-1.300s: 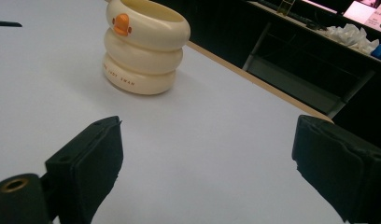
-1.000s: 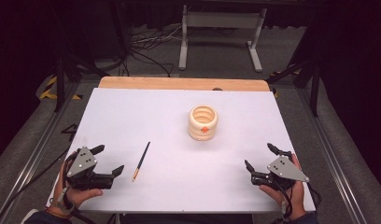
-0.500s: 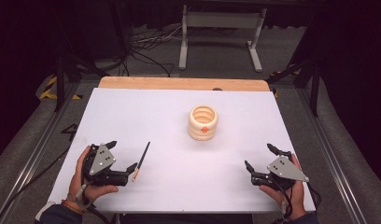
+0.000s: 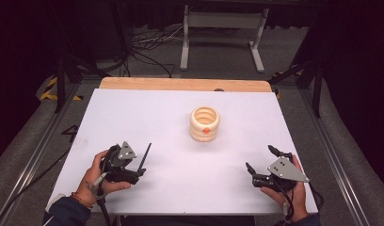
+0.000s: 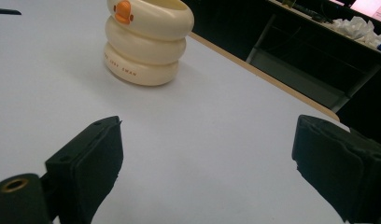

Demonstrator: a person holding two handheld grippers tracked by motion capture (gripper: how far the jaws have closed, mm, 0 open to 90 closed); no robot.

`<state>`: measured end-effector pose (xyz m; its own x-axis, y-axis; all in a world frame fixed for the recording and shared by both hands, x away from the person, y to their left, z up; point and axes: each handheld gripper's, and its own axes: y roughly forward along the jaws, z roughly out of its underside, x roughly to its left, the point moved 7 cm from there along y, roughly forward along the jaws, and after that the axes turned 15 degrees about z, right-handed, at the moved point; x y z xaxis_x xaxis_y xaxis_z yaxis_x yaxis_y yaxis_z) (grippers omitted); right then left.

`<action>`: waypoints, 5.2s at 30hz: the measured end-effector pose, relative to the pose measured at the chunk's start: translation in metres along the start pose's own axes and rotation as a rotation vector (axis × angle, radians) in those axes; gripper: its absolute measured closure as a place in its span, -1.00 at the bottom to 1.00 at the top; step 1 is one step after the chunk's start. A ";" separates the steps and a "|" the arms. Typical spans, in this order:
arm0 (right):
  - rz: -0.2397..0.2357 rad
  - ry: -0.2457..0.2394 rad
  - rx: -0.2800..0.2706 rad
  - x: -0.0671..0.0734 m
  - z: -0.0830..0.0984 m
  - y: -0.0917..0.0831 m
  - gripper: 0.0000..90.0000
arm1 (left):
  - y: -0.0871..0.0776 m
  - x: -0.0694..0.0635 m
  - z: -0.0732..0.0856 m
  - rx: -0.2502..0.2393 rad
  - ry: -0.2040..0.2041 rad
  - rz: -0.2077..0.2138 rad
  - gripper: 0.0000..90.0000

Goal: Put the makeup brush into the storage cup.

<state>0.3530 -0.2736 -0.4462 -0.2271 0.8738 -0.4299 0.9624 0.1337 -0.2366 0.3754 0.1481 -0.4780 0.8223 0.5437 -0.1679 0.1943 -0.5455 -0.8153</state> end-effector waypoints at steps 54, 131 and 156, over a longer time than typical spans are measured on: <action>0.044 0.014 0.014 -0.005 0.003 0.002 -0.76 | 0.000 -0.009 -0.020 0.195 0.240 -0.036 0.85; -0.022 -0.903 -0.213 0.165 -0.048 0.028 0.59 | 0.072 -0.077 -0.124 0.252 0.253 0.400 0.85; -0.028 -0.958 -0.149 0.161 -0.045 0.032 0.87 | 0.030 -0.081 -0.131 -0.130 0.416 0.323 0.38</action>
<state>0.3535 -0.1073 -0.4835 -0.2120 0.1270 -0.9690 0.9490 0.2637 -0.1730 0.3847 0.0042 -0.4164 0.9883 0.0517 -0.1435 -0.0603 -0.7317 -0.6790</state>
